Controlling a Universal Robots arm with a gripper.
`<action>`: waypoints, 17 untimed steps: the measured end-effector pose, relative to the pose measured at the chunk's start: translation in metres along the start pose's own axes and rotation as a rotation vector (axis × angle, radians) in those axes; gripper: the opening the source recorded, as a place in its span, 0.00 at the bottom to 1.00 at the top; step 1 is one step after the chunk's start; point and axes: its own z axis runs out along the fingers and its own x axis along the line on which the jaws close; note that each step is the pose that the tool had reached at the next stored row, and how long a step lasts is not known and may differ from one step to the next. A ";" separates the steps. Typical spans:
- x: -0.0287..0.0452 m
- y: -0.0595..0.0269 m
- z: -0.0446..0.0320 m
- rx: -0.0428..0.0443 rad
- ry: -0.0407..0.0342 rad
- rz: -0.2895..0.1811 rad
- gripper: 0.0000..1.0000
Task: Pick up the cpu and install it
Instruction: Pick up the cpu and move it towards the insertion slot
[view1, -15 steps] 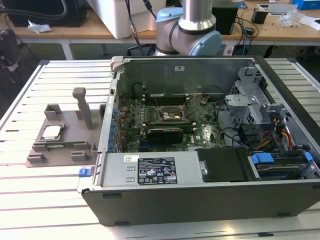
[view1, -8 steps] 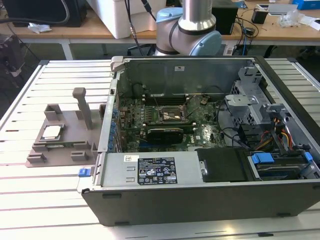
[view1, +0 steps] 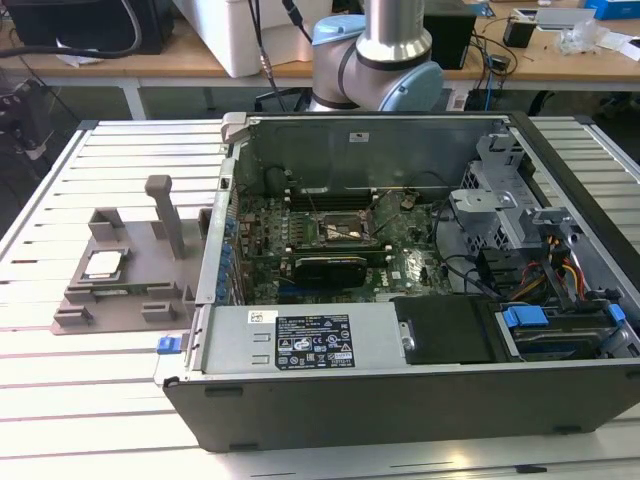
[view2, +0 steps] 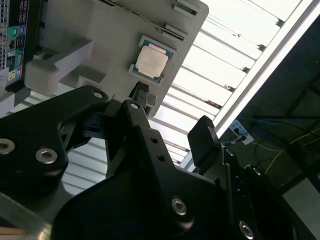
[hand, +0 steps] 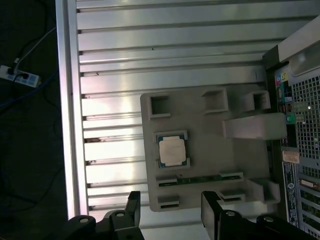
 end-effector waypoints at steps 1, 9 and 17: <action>0.0001 -0.0001 0.0025 0.0000 0.0000 0.000 0.60; 0.0003 -0.0006 0.0123 -0.0001 -0.0001 0.000 0.60; 0.0005 -0.0011 0.0242 0.0000 0.0001 0.000 0.60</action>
